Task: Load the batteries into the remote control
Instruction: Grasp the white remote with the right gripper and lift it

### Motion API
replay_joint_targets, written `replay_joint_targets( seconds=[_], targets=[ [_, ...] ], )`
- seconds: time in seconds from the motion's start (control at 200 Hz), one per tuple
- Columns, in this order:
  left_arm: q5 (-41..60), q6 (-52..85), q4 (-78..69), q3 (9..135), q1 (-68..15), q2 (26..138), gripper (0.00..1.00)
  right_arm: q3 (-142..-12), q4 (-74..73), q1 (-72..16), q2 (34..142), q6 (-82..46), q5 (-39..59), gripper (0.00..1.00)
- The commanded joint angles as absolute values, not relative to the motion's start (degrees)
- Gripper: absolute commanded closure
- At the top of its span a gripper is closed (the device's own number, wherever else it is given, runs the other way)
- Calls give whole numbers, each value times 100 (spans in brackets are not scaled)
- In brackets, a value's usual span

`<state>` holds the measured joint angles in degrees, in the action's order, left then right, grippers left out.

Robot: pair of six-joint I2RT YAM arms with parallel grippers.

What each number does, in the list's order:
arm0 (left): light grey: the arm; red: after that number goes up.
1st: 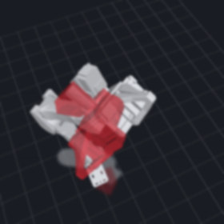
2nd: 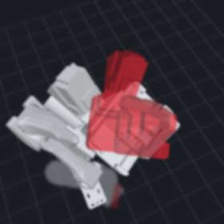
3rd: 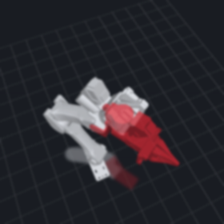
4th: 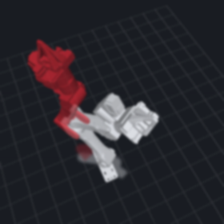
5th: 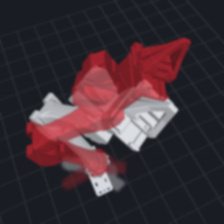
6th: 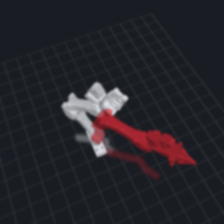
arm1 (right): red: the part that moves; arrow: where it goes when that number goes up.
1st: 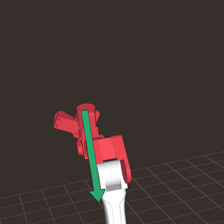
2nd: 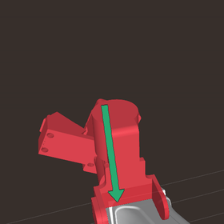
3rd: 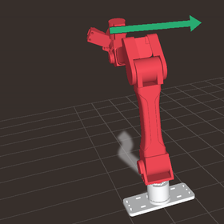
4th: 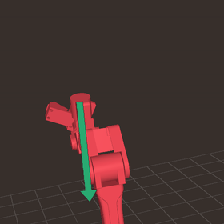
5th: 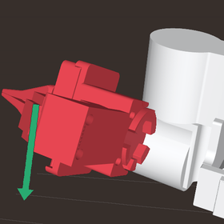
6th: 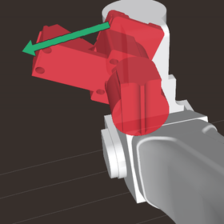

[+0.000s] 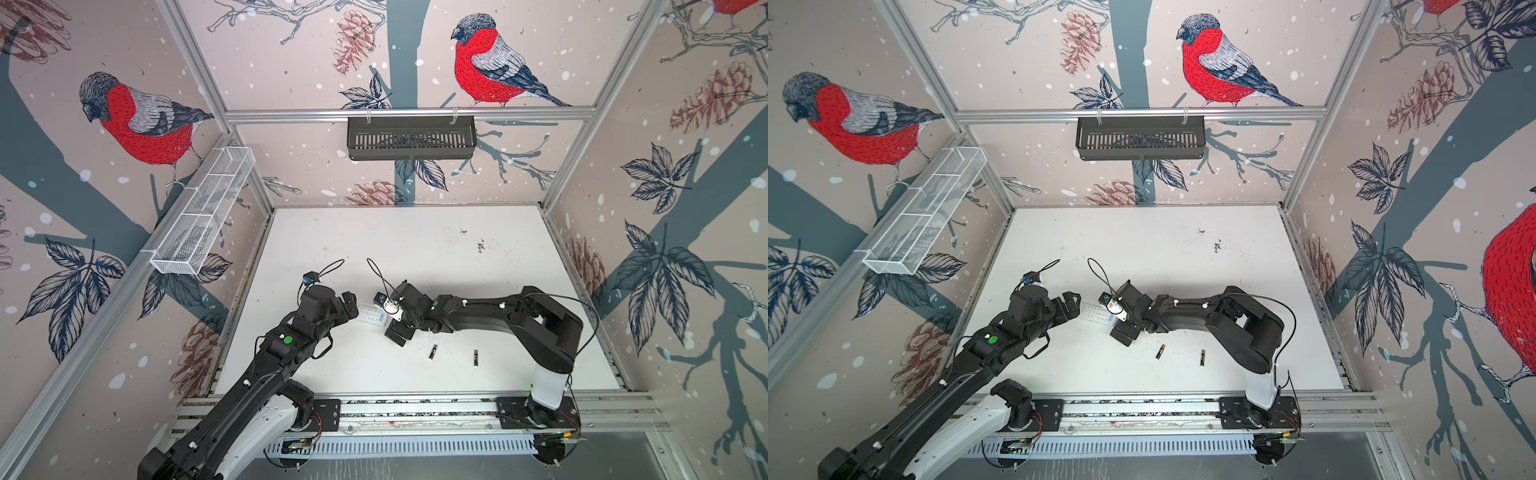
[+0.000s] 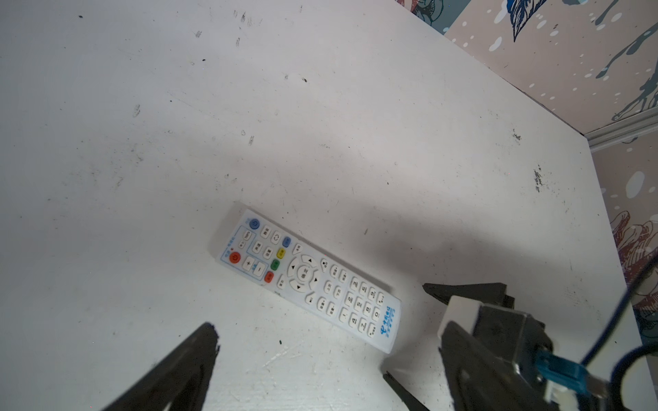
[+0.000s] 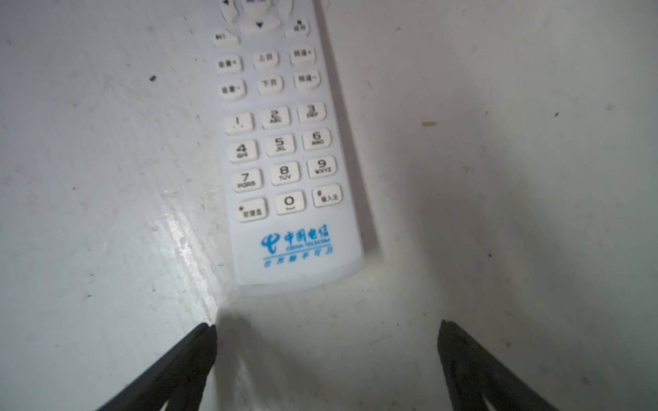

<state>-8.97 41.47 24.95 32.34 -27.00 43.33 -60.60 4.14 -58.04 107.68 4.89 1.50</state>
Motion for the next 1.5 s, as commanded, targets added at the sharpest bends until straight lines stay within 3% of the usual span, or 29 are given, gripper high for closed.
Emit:
replay_joint_targets(
  seconds=[0.0,0.215,0.465,0.595,0.72,1.031,1.316,1.491],
  targets=[
    [-924,4042,2549,3296,-2688,4303,3,-6262,426,-5827,10994,502,94,1],
    [-1000,4104,2592,3248,-2688,4090,2,-6889,654,-5902,11491,640,240,4],
    [-992,4080,2567,3260,-2682,4069,3,-7121,881,-5929,11637,657,346,40],
    [-816,3935,2410,3234,-2687,4060,3,-6987,849,-5896,11521,605,518,51],
    [-519,3717,2139,3186,-2685,4088,2,-6634,540,-5756,11129,391,865,53],
    [1665,3235,236,2896,-2751,4173,2,-4799,-1070,-4750,8813,-879,2528,54],
    [2913,3202,-2153,2682,-3378,4397,2,-3996,-1116,-3679,6835,-1772,4143,54],
    [3329,3351,-3581,2607,-3644,4857,2,-3781,-1124,-3515,5924,-2001,5000,53]
  ],
)
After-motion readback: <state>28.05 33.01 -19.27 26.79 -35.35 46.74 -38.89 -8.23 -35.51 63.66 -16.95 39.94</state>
